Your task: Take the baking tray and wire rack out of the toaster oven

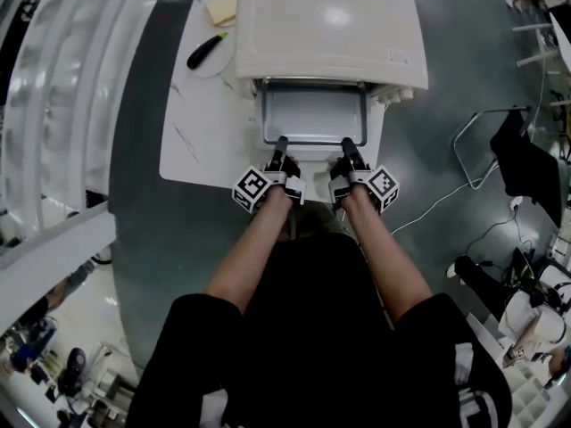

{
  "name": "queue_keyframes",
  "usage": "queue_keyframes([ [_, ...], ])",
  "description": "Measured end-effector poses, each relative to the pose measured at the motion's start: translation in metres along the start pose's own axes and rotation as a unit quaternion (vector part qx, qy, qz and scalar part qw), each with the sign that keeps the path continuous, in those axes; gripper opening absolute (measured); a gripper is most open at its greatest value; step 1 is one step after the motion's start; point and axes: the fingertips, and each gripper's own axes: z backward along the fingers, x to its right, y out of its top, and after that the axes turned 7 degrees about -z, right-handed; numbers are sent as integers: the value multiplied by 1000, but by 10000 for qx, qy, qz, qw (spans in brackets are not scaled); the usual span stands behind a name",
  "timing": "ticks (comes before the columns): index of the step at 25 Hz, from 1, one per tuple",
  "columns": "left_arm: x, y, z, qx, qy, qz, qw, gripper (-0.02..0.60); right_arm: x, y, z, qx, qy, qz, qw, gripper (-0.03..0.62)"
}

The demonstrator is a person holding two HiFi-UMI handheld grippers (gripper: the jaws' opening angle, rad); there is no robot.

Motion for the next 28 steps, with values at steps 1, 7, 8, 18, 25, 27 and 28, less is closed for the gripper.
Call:
queue_keyframes([
  [1, 0, -1, 4, -11, -37, 15, 10000, 83, 0, -2, 6, 24, -28, -24, 10000, 92],
  [7, -3, -4, 36, -188, -95, -24, 9998, 84, 9, -26, 38, 166, -58, -101, 9998, 94],
  [8, -2, -5, 40, -218, -125, -23, 9997, 84, 10, -28, 43, 199, -63, -107, 9997, 92],
  [18, 11, -3, 88, -269, -258, 254, 9990, 82, -9, -57, 78, 88, 58, 86, 9999, 92],
  [25, -8, 38, 128, 237, -279, 489, 9981, 83, -14, -110, 58, -509, -58, 308, 9982, 91],
  [27, -14, 55, 141, 390, -199, 478, 9979, 83, -15, -131, 51, -677, -59, 340, 9971, 91],
  [28, -17, 63, 148, 483, -177, 496, 9974, 83, -16, -141, 47, -760, -54, 354, 9965, 91],
])
